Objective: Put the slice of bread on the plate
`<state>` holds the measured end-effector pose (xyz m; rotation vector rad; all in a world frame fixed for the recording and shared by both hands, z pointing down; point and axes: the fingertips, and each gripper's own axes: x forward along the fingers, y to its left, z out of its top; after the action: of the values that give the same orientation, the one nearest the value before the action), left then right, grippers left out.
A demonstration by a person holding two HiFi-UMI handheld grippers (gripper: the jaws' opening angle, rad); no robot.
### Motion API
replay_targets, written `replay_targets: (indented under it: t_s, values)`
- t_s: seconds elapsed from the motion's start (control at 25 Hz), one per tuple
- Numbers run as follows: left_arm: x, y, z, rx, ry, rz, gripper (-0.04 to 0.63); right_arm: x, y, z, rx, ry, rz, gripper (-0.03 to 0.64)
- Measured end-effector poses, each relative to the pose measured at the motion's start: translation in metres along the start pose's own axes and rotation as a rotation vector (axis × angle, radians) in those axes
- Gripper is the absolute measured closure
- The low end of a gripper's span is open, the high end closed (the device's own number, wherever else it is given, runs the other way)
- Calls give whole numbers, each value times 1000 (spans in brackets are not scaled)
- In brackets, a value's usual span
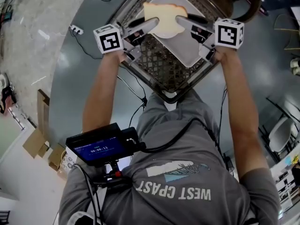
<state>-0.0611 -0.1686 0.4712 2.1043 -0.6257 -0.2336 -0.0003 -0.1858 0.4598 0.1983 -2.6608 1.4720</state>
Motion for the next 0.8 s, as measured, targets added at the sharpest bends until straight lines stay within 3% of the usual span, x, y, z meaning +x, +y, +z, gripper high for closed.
replay_targets:
  t_s: [0.6,0.8]
  values:
    - [-13,44,-35,-100,116,84,486,19,-45,-39,165,106,-88,500]
    - [-18,64,-49,-185,141,99,485,27,-63,-53,253,133,-108,500]
